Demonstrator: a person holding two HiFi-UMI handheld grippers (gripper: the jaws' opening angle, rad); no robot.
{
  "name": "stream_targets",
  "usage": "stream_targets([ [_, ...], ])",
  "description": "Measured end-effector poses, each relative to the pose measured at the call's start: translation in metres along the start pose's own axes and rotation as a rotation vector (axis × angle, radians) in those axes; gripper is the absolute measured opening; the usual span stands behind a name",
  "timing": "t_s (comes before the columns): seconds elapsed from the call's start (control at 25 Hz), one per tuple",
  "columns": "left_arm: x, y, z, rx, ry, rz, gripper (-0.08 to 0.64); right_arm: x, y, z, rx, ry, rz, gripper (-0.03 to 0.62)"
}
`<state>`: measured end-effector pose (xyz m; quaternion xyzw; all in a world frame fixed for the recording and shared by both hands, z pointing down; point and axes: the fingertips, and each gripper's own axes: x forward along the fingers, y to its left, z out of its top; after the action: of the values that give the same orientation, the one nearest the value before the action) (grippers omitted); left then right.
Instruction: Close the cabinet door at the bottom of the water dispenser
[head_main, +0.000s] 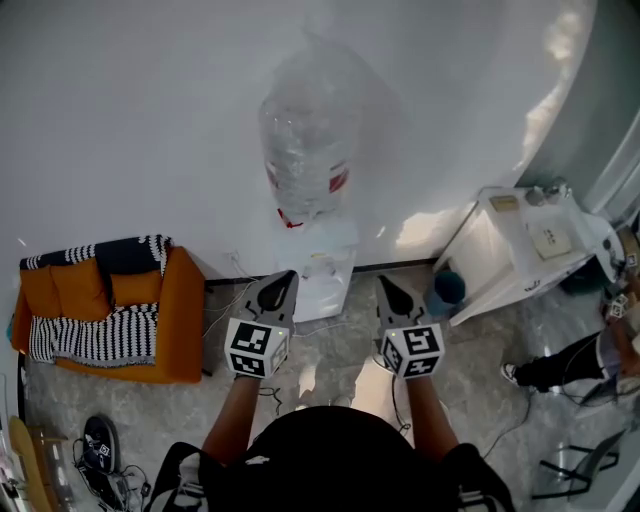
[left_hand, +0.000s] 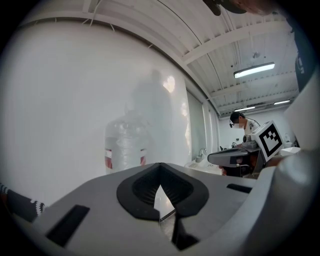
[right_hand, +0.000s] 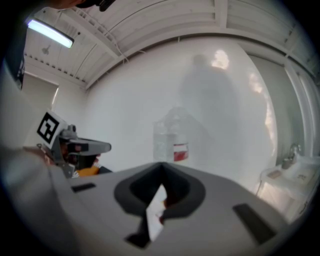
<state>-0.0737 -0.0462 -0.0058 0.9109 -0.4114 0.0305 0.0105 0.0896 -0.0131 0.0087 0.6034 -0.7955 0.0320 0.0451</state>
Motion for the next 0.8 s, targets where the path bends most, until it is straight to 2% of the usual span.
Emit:
stream_targets([
  [0.8,-0.006,-0.004,-0.003,-0.016,0.002,0.03,0.012,-0.008,-0.001,-0.011,0.012,0.01,0.005,0.034],
])
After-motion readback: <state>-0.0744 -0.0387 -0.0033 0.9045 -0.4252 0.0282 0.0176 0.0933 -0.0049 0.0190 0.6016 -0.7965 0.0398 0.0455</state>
